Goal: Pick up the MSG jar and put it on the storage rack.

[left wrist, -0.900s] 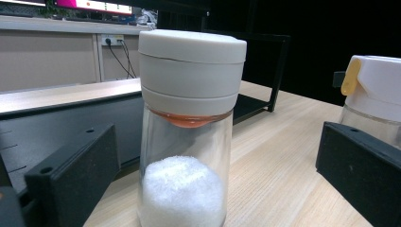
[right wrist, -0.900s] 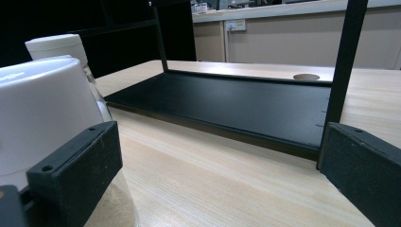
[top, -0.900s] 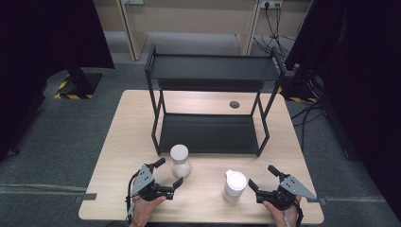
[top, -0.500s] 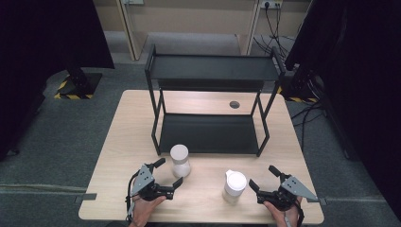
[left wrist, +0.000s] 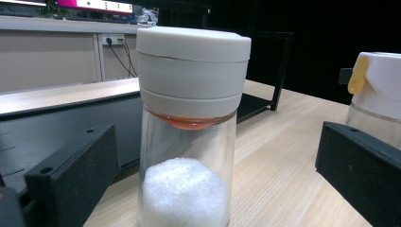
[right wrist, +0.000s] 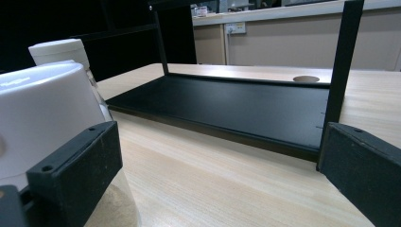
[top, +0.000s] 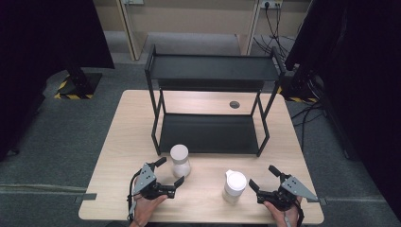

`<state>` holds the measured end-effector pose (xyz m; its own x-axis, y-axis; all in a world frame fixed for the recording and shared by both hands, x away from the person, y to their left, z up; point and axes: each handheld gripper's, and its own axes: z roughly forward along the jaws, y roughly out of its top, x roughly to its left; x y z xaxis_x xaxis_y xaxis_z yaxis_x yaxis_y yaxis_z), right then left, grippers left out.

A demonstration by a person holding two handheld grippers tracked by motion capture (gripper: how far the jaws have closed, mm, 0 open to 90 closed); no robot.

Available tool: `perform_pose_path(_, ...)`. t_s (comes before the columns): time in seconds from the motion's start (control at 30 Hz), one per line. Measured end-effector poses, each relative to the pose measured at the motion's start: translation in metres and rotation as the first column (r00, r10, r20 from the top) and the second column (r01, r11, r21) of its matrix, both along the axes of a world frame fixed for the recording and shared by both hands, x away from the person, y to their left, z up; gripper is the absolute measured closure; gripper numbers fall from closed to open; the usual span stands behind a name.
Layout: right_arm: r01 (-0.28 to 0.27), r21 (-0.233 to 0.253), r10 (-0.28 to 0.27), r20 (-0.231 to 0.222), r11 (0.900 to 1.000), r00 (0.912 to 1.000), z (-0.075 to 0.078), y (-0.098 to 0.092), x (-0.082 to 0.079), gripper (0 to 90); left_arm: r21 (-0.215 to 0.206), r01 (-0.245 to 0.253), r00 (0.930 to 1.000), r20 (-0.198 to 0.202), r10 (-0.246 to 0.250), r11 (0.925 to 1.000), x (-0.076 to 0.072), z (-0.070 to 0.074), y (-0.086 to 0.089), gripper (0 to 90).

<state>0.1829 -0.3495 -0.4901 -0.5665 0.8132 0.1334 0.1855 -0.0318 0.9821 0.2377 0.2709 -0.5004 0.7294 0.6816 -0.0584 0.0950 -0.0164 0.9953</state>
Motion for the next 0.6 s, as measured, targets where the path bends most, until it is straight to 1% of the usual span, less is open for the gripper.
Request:
perform_pose_path(0.3, -0.003, 0.003, 0.003, -0.005, 1.000, 1.0000, -0.0009, 0.0011, 0.0007, 0.4, 0.005, -0.006, 1.0000, 0.000, 0.006, 1.0000, 0.0014, 0.0007, -0.0032, 0.0)
perform_pose_path(0.37, -0.003, 0.010, 0.003, -0.007, 1.000, 1.0000, -0.0012, 0.0009, 0.0006, 0.4, 0.004, -0.006, 1.0000, 0.001, 0.006, 1.0000, 0.0024, 0.0009, -0.0031, 0.1)
perform_pose_path(0.43, 0.000, 0.009, 0.000, -0.008, 1.000, 1.0000, -0.0012, 0.0010, 0.0004, 0.4, 0.010, -0.005, 1.0000, 0.003, 0.005, 0.9999, 0.0038, 0.0015, -0.0036, 0.1)
perform_pose_path(0.6, 0.004, 0.010, -0.004, -0.004, 1.000, 1.0000, -0.0012, 0.0004, 0.0003, 0.4, 0.014, -0.009, 0.9999, -0.007, 0.009, 0.9999, 0.0072, 0.0031, -0.0046, 0.0)
